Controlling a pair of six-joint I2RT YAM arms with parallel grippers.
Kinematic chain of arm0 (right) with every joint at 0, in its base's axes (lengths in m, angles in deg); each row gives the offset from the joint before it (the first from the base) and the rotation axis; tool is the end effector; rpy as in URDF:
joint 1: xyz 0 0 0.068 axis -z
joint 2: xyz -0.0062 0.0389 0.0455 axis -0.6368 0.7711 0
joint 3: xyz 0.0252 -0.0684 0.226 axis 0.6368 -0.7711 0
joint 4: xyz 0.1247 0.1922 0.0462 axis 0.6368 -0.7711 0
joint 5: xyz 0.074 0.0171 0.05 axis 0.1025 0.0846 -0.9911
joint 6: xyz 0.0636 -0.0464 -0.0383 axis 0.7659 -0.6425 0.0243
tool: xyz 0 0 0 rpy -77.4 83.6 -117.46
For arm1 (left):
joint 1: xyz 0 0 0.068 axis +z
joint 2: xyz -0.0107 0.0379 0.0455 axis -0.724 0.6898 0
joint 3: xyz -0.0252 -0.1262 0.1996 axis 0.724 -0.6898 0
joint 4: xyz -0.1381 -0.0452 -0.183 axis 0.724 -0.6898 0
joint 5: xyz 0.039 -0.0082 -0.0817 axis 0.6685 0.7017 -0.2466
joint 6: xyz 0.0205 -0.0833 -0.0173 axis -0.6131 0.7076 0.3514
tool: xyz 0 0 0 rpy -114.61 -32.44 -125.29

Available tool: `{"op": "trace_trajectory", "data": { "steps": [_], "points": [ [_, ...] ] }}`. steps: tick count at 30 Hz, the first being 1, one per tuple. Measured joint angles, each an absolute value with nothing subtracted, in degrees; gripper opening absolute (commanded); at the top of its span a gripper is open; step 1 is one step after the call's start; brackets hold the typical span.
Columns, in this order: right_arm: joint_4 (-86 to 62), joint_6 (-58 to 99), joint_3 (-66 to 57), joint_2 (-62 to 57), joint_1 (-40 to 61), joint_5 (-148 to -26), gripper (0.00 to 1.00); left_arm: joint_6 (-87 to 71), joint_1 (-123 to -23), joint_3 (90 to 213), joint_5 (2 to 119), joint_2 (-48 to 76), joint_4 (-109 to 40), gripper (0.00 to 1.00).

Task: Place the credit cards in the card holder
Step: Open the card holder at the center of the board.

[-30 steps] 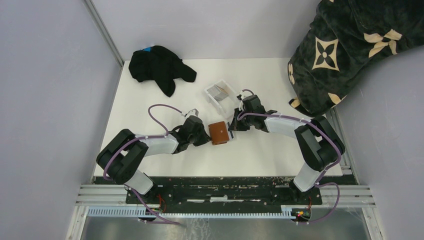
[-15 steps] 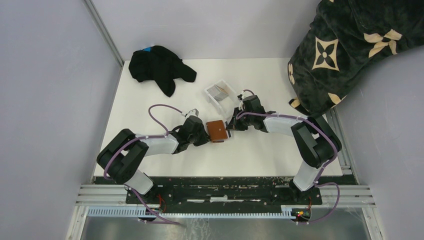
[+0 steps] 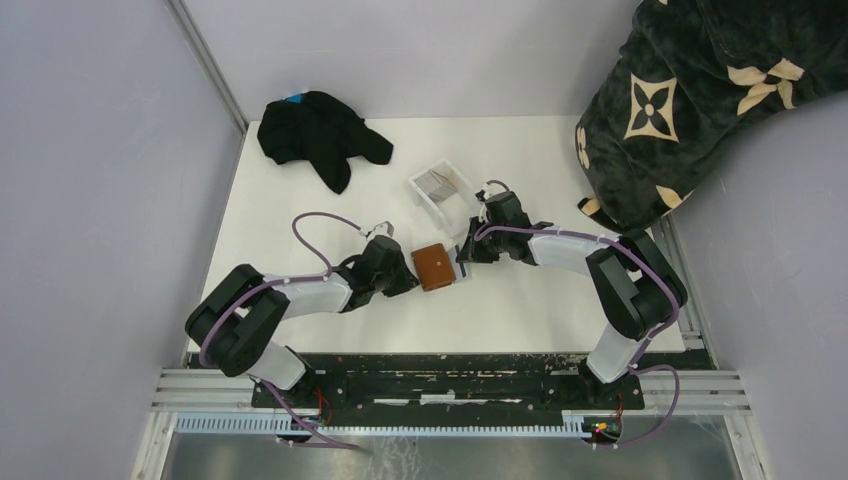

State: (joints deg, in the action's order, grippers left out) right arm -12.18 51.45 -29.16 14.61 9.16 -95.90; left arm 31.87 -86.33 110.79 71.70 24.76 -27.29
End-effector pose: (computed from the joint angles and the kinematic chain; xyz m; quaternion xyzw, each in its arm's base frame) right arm 0.2840 0.1920 0.1096 0.0081 0.9263 0.3080 0.2170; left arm 0.2209 -0.1797 0.0918 -0.1034 0.9196 -0.2542 0.2810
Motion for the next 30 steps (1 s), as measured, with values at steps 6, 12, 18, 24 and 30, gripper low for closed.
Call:
{"op": "trace_trajectory", "data": {
  "steps": [6,12,18,24,30],
  "points": [
    [-12.14,51.47,-29.16,14.61,9.16,-95.99,0.01,31.69,-86.33,110.66,71.66,24.55,-27.42,0.03],
    [-12.14,51.96,-29.1,14.61,9.16,-96.58,0.01,30.84,-86.33,111.27,71.37,25.27,-27.22,0.03],
    [-12.2,52.46,-28.55,14.83,9.18,-97.28,0.01,30.53,-86.33,111.9,71.13,25.97,-27.09,0.03],
    [-12.27,52.57,-27.94,15.09,9.18,-97.45,0.01,30.49,-86.33,111.93,71.11,26.03,-27.09,0.03],
    [-12.79,52.5,-27.57,15.09,9.18,-97.45,0.01,30.34,-86.33,111.93,71.11,26.1,-26.92,0.03]
  ]
}}
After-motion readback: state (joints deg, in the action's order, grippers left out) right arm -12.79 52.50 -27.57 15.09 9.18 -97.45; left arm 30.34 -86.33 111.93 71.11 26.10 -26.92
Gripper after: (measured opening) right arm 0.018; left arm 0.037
